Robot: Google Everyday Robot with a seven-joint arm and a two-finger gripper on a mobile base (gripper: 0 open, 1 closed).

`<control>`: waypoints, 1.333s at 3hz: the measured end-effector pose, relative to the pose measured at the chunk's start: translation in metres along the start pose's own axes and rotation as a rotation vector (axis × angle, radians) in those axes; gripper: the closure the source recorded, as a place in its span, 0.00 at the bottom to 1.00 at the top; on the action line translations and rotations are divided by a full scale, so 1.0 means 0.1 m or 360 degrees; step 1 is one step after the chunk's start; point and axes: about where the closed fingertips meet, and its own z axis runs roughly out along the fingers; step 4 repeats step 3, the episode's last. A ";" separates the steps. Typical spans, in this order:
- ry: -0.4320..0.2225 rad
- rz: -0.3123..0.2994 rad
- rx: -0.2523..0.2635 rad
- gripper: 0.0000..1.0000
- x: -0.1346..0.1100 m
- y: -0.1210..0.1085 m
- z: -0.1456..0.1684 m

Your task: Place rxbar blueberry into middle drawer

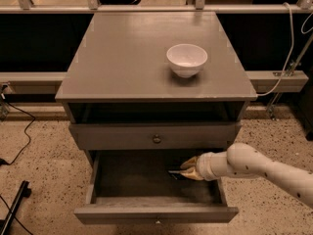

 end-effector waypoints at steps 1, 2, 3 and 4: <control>-0.0041 0.0022 0.0018 0.27 0.03 0.17 -0.12; -0.0044 0.0025 0.0014 0.00 0.03 0.19 -0.11; -0.0044 0.0025 0.0014 0.00 0.03 0.19 -0.11; -0.0044 0.0025 0.0014 0.00 0.03 0.19 -0.11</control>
Offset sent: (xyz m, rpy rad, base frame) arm -0.0188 -0.0050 0.0037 0.0265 -0.0058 -0.0124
